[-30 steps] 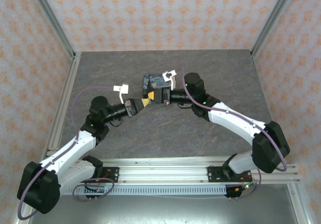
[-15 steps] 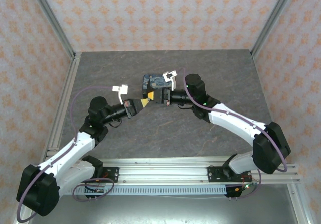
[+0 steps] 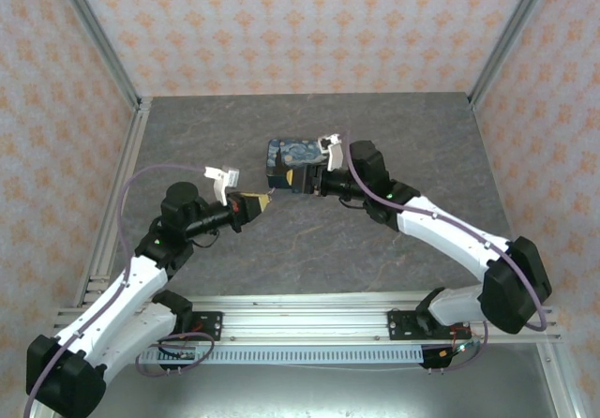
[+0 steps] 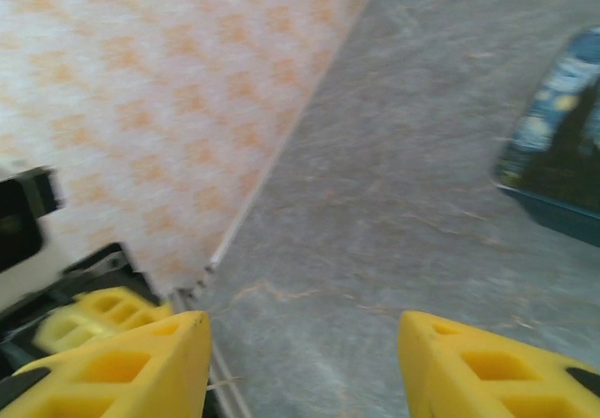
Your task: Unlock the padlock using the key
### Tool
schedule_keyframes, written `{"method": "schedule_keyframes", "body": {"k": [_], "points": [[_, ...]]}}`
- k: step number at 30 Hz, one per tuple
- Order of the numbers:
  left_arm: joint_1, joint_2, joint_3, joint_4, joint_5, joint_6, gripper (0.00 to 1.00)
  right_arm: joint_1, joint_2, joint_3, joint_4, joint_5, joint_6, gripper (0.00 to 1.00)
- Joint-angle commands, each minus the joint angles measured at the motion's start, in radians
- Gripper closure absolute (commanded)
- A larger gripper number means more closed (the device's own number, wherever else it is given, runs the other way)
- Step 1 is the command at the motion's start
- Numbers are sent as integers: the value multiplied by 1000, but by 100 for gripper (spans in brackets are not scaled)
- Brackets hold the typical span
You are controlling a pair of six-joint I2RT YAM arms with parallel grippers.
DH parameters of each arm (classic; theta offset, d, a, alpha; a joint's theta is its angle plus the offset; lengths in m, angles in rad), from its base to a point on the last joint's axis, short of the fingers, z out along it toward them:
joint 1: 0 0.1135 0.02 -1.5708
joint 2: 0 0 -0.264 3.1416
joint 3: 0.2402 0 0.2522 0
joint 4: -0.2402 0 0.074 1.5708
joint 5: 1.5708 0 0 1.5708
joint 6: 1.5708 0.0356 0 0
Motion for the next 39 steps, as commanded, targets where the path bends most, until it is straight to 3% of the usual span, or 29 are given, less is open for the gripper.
{"method": "schedule_keyframes", "body": {"k": [1, 7, 14, 24, 39], "points": [[-9, -11, 36, -165, -84, 152, 100, 6, 63, 76, -194, 213, -24, 43], [-9, 2, 10, -211, -166, 170, 100, 99, 253, 201, -362, 511, -47, 48], [-7, 36, -27, -203, -226, 173, 100, 118, 474, 327, -376, 668, -11, 53], [0, 88, -70, -121, -247, 153, 100, 121, 639, 412, -340, 737, 11, 60], [1, 119, -114, -53, -233, 149, 100, 135, 707, 396, -264, 820, 53, 56]]}}
